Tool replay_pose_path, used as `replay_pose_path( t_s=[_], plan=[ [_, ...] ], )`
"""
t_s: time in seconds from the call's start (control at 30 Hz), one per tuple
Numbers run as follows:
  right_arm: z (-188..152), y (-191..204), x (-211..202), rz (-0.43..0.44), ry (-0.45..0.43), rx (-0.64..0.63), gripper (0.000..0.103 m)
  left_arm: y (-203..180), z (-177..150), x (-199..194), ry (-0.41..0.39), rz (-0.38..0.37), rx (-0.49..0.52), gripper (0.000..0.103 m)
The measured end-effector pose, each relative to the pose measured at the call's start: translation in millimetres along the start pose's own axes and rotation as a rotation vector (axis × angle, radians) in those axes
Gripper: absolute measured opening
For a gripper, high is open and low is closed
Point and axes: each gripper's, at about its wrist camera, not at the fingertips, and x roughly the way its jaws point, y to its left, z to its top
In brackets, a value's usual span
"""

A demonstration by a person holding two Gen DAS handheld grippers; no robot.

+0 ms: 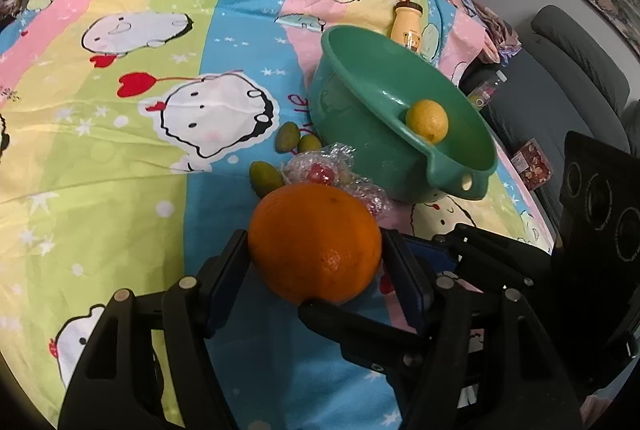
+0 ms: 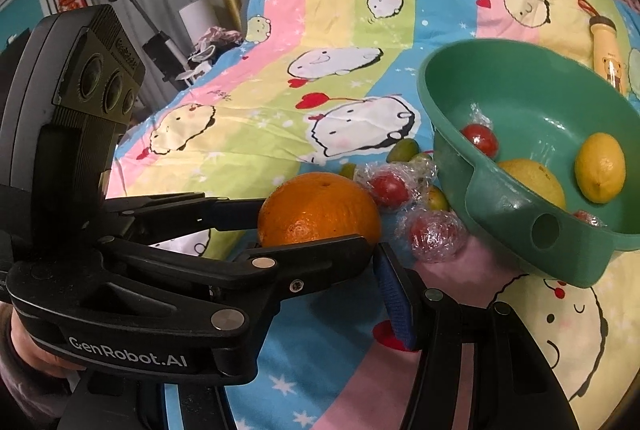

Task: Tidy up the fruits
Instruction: 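Close the left gripper around the orange while the right gripper presses its other side, then carry the orange with both grippers into the green basin and release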

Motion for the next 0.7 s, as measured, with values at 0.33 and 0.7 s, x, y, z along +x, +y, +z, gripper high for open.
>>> replay_pose_path(
  t_s=[0.33,0.7],
  plan=[
    [0,20,-25,0.023,-0.068,-0.059,0.059,-16,-3,-31,-0.061,0.056,0.052,0.067],
    [4,23,-51,0.039,-0.127,-0.081,0.059,-37,1,-51,-0.118,0.093,0.095,0.067]
  ],
)
